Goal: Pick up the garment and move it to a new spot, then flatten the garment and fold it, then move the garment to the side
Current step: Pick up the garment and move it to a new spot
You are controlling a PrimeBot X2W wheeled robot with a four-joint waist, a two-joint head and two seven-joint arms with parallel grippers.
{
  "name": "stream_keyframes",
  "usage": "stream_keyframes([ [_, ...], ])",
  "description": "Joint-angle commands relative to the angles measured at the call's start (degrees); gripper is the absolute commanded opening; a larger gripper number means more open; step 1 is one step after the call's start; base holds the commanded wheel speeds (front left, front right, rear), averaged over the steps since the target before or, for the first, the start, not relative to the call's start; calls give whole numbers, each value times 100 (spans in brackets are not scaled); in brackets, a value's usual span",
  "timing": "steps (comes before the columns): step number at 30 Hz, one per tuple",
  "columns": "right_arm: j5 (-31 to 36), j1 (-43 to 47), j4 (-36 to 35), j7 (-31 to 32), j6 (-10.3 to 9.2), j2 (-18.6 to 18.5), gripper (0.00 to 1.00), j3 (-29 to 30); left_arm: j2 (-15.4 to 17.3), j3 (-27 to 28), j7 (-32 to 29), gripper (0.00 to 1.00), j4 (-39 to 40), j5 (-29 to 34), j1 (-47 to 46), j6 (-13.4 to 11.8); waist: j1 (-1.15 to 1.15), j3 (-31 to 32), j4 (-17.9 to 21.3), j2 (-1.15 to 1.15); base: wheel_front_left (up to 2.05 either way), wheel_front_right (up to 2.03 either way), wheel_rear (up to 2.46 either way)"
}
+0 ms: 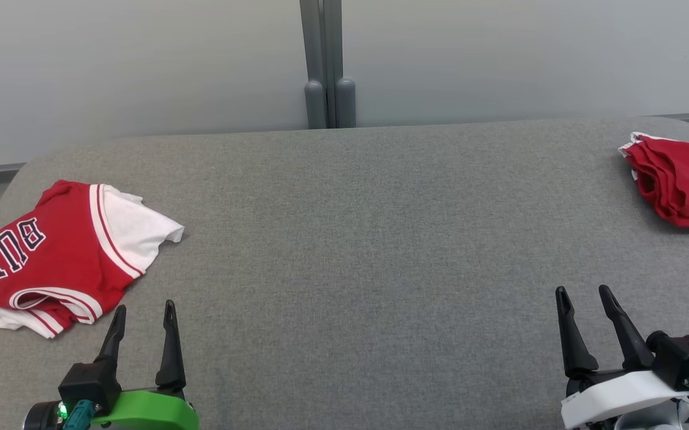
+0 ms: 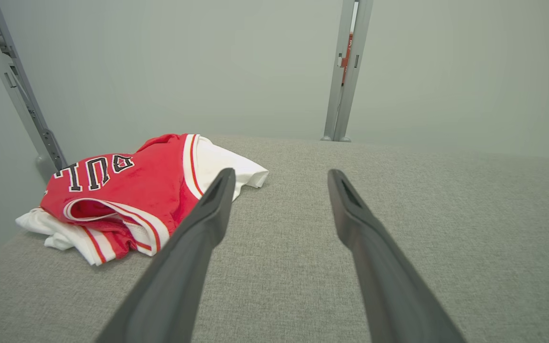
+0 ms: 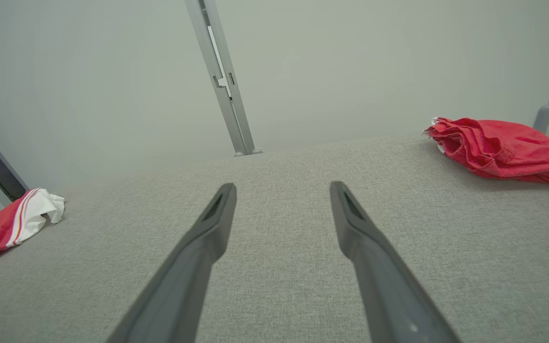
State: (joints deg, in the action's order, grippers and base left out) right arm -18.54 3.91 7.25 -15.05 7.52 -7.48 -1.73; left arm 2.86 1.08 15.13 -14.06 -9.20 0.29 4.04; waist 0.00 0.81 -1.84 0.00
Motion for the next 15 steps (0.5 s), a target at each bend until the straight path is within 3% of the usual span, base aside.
stream_keyframes([
  [1, 25, 65, -4, -18, -7, 17, 100, -6, 10, 15, 0, 100, -7, 84, -10, 3, 0, 1, -6, 0, 0, 0, 0],
  [15, 1, 73, 52, -18, -7, 70, 100, -43, 11, 66, 0, 100, 24, 98, -27, -15, 0, 27, -164, 0, 0, 0, 0],
])
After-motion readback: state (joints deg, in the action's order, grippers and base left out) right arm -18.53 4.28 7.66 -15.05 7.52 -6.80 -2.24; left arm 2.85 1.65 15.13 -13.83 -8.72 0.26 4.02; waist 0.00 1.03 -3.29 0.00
